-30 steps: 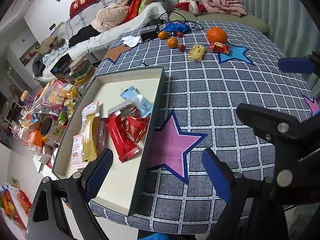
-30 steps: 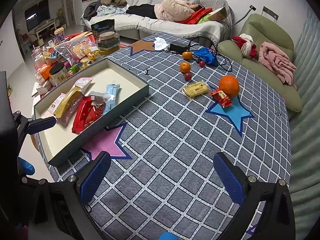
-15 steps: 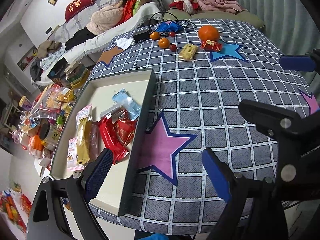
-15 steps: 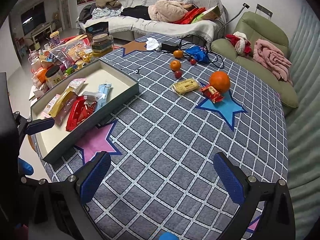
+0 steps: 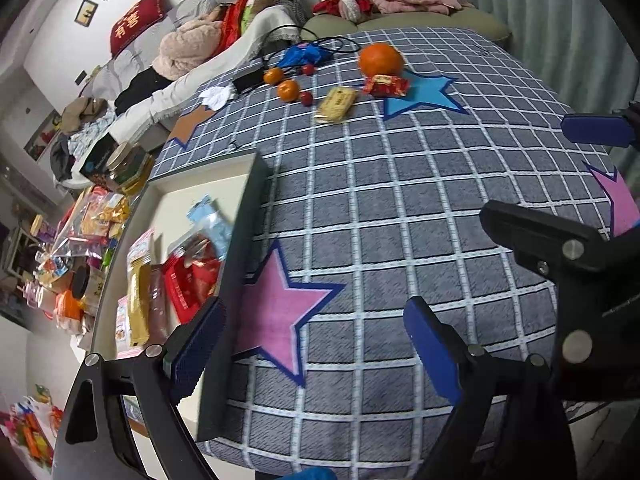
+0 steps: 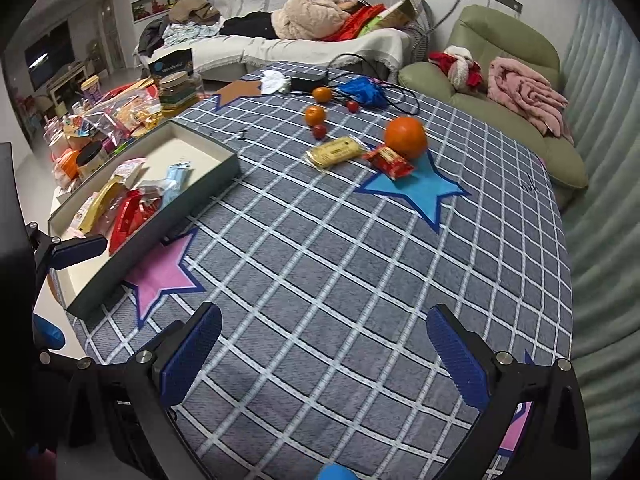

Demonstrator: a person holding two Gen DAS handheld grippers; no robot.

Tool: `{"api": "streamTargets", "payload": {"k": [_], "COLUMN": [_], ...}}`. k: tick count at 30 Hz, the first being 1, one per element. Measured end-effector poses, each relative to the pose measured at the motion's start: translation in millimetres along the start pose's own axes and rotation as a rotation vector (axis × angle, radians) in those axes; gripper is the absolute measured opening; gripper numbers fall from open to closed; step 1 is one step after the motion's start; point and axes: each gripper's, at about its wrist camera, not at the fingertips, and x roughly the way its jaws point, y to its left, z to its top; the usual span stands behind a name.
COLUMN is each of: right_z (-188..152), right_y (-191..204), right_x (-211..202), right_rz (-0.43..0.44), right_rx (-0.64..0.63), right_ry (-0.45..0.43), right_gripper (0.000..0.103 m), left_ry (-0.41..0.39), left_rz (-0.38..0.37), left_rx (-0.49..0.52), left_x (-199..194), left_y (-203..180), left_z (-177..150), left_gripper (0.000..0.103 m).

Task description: Organize snacks

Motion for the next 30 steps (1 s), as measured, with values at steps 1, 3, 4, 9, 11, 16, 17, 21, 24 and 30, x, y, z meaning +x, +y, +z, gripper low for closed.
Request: {"api": "streamTargets", "payload": {"k": [1, 3, 4, 9, 11, 16, 17, 21, 24, 30], "right_z": [-3, -7, -10, -22, -28, -56, -67, -103, -125, -144], "right_y": [-6, -15, -22, -47, -59, -99, -114, -151, -161, -162], "right_x": [0, 1, 1, 0, -2, -8, -7, 2, 13, 26], "right_rz": [-0.003, -0.009, -0.014, -0.040, -0.056, -0.116, -0.138, -0.167, -0.170, -0.218], "right_rx": [0.010, 0.026, 0.038, 0.077, 0.095, 0.199, 0.247, 0.367, 0.410, 0.430], "right_ry": [0.001, 0.005, 0.008, 0.017, 0.021, 0.023, 0.033, 0.094, 0.122, 0.073], "right_gripper": [0.103, 0.103, 0.103, 0.103, 0.103, 0.103, 0.103, 0.103, 0.103, 0.103], "left_ry": [0.001, 0.004, 0.006, 0.004, -0.004, 0.004, 0.016, 0.020, -0.055, -0.127], "left_rz": [-0.002, -0.007, -0.011, -0.031, -0.034, -0.089, -0.111, -0.143, -0.131, -0.149], "left_rx": [0.009, 0.024, 0.032, 0.068, 0.079, 0.016, -0.006, -0.035, -0.057, -0.107], "left_x": [1, 3, 4, 6, 7, 26, 33, 64, 76, 85], "left_y": [-5, -14, -20, -44, -54, -75, -79, -121, -150, -168], "left_z": [2, 5, 7, 17, 23, 54, 61, 87, 100, 113], "left_gripper": [0.092, 0.092, 0.092, 0.092, 0.092, 0.092, 0.092, 0.092, 0.096, 0.103]}}
